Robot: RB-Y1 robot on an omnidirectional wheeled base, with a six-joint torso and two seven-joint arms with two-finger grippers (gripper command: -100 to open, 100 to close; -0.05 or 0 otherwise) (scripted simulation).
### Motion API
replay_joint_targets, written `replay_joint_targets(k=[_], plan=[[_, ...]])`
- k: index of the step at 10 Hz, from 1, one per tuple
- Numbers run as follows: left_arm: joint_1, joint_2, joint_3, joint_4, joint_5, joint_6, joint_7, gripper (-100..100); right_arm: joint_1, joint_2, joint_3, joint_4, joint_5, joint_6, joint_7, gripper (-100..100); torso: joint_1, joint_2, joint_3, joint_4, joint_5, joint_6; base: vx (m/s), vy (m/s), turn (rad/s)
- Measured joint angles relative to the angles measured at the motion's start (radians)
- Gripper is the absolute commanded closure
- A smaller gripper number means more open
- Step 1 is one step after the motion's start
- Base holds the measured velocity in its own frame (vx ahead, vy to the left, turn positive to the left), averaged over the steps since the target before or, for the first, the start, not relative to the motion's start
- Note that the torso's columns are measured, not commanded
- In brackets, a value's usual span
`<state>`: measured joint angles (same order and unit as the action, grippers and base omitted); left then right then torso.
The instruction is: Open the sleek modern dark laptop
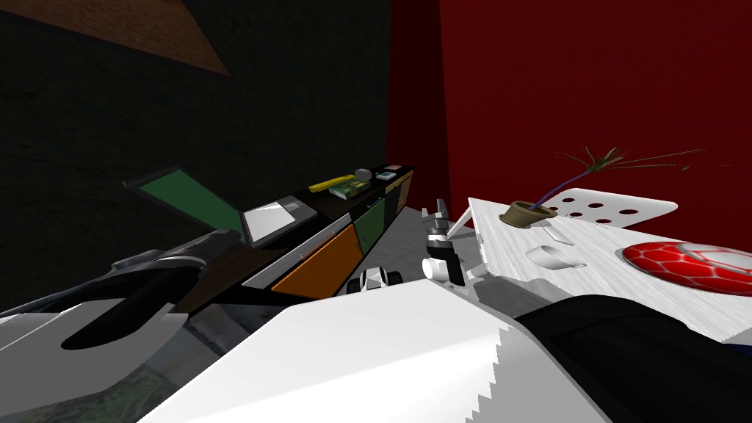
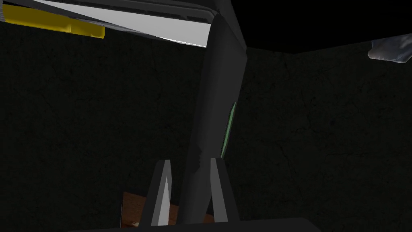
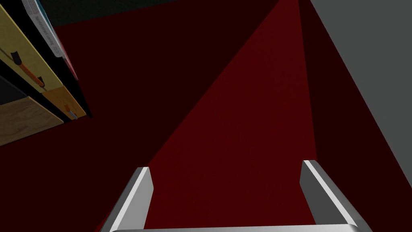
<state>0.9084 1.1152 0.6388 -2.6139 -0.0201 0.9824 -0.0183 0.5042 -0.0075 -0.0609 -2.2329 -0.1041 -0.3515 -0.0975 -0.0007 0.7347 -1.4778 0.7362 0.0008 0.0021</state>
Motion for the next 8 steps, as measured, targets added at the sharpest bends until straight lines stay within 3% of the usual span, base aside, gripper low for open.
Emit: replay_joint_targets(k=[6,8], plan=[[0.138,0.167,0.068,0.008,0.009,0.114,-0.036,100,0.000,0.000,0.000,0.000,0.000,0.000,0.000,0,-0.002,-0.007,-0.003,-0.005,0.003,0.006,0.020,-0.024,-0.029],[0.162,0.207,0.080,0.006,0.013,0.143,-0.042,100,0.000,0.000,0.000,0.000,0.000,0.000,0.000,0,-0.002,-0.007,-0.003,-0.005,0.004,0.006,0.004,-0.010,-0.006]])
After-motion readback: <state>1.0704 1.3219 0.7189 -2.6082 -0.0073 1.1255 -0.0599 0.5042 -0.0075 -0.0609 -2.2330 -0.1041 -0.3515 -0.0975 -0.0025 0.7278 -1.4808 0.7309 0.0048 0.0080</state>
